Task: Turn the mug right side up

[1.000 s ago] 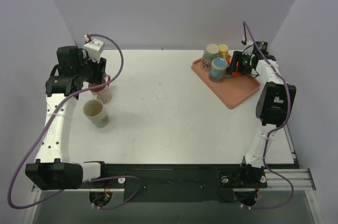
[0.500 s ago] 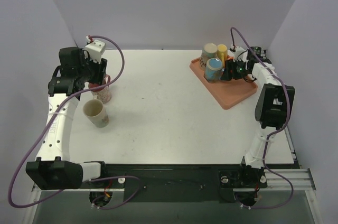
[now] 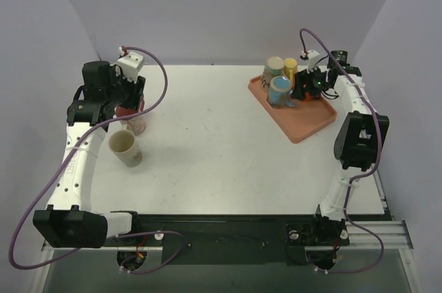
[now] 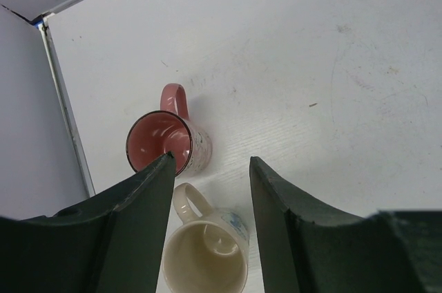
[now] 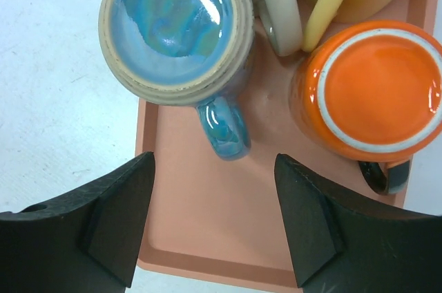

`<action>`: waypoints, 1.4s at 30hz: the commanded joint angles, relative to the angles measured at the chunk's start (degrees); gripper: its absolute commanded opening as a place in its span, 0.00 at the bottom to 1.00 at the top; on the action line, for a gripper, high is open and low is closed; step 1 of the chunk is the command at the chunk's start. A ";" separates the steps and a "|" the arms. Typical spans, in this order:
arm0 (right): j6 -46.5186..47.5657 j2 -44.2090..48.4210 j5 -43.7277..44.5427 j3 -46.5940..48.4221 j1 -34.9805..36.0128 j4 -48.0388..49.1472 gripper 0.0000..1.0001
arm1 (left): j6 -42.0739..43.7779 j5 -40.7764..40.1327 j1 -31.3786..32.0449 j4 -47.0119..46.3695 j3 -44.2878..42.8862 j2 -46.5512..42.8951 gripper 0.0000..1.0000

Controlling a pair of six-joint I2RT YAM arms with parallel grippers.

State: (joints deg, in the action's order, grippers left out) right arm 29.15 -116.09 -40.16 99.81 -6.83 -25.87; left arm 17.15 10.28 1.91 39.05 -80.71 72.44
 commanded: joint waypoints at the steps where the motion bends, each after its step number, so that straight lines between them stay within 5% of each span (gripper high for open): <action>1: 4.69 -3.17 1.66 1.70 1.99 -2.52 0.65 | 0.52 -0.44 0.72 -3.45 -1.21 -0.64 0.57; 10: 5.75 -6.69 2.55 6.27 3.05 -4.28 0.49 | 0.26 -0.97 1.78 -4.77 -0.68 -1.25 0.56; 12: 5.57 -7.21 2.54 6.54 3.23 -4.28 0.28 | 0.34 -1.32 2.04 -5.03 -0.42 -1.52 0.57; 16: 4.26 -7.04 2.55 6.63 3.75 -4.98 0.01 | -0.01 -1.41 2.30 -4.86 -0.24 -2.13 0.56; 23: -14.53 2.35 -0.88 4.35 4.10 -1.92 0.00 | 7.45 4.39 7.13 -6.52 5.72 -6.96 0.57; 29: -42.72 12.81 -0.52 -7.67 3.50 16.87 0.00 | 19.58 7.12 16.61 -18.38 18.20 -14.34 0.57; 42: -66.47 21.60 -5.71 -22.02 -0.82 24.63 0.00 | 25.47 2.02 33.67 -39.55 30.86 -15.32 0.60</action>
State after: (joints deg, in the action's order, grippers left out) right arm -25.96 -103.77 -40.82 79.48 -7.86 -10.20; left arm 39.79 14.26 32.77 13.32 -52.31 57.08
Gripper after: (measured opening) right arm 0.190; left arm 0.579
